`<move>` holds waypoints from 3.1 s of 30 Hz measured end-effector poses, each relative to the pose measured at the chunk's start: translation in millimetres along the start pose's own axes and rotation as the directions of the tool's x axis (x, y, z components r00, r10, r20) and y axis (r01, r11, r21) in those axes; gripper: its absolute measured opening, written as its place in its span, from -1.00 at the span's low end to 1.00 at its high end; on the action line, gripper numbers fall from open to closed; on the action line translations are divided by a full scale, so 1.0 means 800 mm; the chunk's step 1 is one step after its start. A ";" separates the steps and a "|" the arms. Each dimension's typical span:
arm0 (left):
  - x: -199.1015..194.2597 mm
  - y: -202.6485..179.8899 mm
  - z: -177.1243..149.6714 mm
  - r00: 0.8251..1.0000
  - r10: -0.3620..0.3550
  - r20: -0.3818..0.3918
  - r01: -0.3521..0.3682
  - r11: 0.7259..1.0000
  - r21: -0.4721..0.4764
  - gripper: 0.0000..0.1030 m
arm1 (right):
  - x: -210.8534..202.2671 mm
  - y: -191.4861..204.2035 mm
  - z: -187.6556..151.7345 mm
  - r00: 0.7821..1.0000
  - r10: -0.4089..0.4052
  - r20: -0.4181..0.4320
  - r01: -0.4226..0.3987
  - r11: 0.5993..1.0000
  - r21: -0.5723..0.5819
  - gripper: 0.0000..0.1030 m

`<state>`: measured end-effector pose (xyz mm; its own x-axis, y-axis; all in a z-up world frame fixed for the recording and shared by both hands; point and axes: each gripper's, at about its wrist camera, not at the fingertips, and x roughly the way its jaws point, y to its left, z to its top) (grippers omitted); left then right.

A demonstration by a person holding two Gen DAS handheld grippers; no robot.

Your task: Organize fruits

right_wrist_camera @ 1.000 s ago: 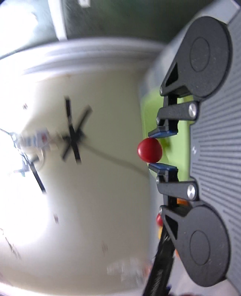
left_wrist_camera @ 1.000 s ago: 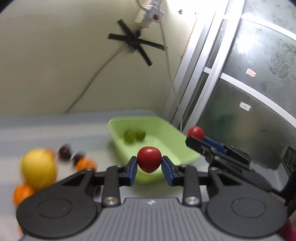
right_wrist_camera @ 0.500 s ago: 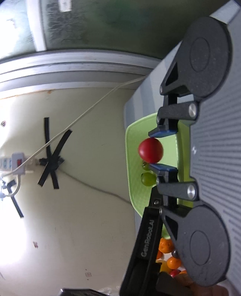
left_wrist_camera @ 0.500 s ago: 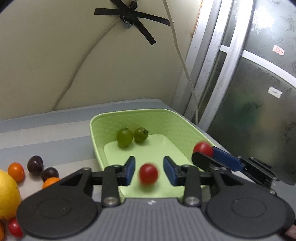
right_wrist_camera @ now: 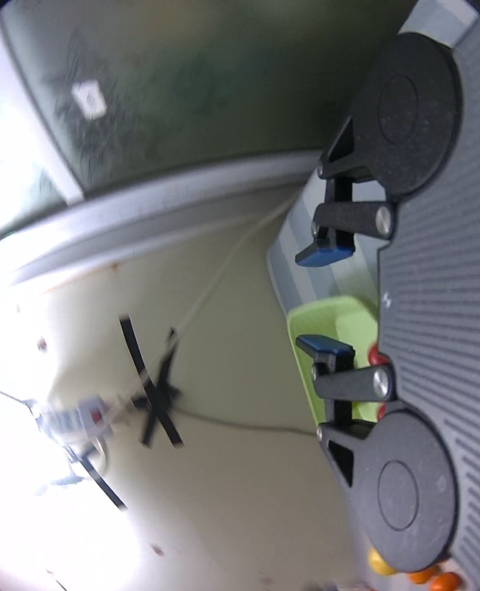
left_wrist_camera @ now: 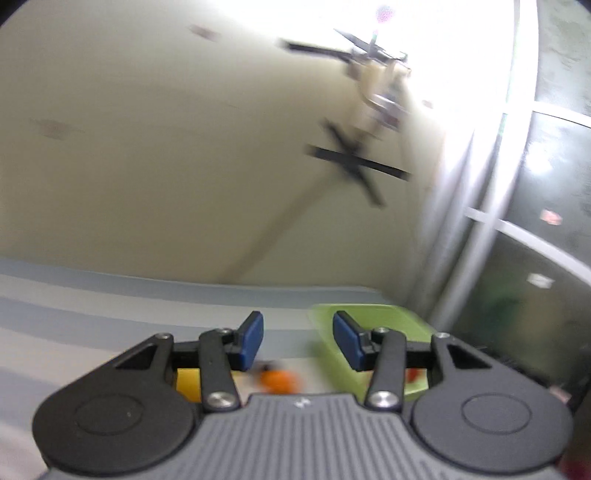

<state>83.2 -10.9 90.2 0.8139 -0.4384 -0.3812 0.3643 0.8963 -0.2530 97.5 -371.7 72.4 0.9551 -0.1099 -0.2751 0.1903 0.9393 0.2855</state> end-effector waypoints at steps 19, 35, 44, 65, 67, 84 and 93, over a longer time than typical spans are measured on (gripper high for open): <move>-0.028 0.064 -0.095 0.988 0.060 -0.145 -0.061 0.998 0.001 0.05 | -0.041 0.156 -0.063 0.897 0.330 -0.294 -0.361 0.931 -0.057 -0.14; 0.004 0.060 -0.113 0.979 0.044 -0.197 -0.048 0.999 -0.019 -0.26 | -0.001 0.238 -0.096 0.815 0.314 -0.486 -0.449 0.873 -0.189 -0.36; 0.001 0.004 -0.121 0.968 -0.119 -0.223 0.119 0.993 -0.015 -0.26 | -0.064 0.176 -0.086 0.883 0.274 -0.381 -0.378 0.897 -0.229 -0.36; 0.106 -0.117 -0.031 0.941 -0.224 -0.254 0.242 0.970 0.039 -0.25 | -0.040 0.075 -0.016 0.965 0.217 -0.150 -0.245 0.948 -0.204 -0.36; 0.131 -0.128 -0.024 0.933 -0.236 -0.273 0.250 0.968 0.019 -0.25 | -0.023 0.070 -0.017 0.972 0.188 -0.142 -0.216 0.951 -0.221 -0.36; 0.152 -0.132 -0.023 0.932 -0.260 -0.254 0.248 0.966 -0.077 -0.12 | -0.010 0.022 -0.014 0.994 0.102 -0.044 -0.106 0.987 -0.122 -0.06; 0.065 -0.117 -0.054 0.981 -0.009 -0.193 0.036 0.990 0.136 -0.12 | -0.013 0.011 -0.012 0.999 0.053 -0.007 -0.053 0.996 -0.070 -0.06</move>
<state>71.4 -120.7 55.6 0.7079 -0.4511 -0.5435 0.4513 0.8808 -0.1433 86.7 -359.4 69.0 0.9622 -0.0577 -0.2663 0.1229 0.9642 0.2349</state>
